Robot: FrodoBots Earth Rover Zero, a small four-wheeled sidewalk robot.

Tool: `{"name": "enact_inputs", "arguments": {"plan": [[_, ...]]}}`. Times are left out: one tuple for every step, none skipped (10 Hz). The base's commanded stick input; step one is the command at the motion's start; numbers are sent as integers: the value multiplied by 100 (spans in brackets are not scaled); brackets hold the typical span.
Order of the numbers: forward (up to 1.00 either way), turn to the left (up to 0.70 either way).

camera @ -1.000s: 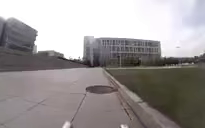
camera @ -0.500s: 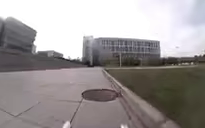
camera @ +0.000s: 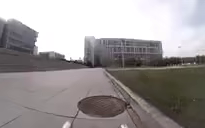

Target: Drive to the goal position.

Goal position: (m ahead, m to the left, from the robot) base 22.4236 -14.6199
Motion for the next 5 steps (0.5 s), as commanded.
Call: {"name": "enact_inputs", "arguments": {"plan": [[99, 0], [99, 0], [99, 0], [99, 0], [99, 0]]}}
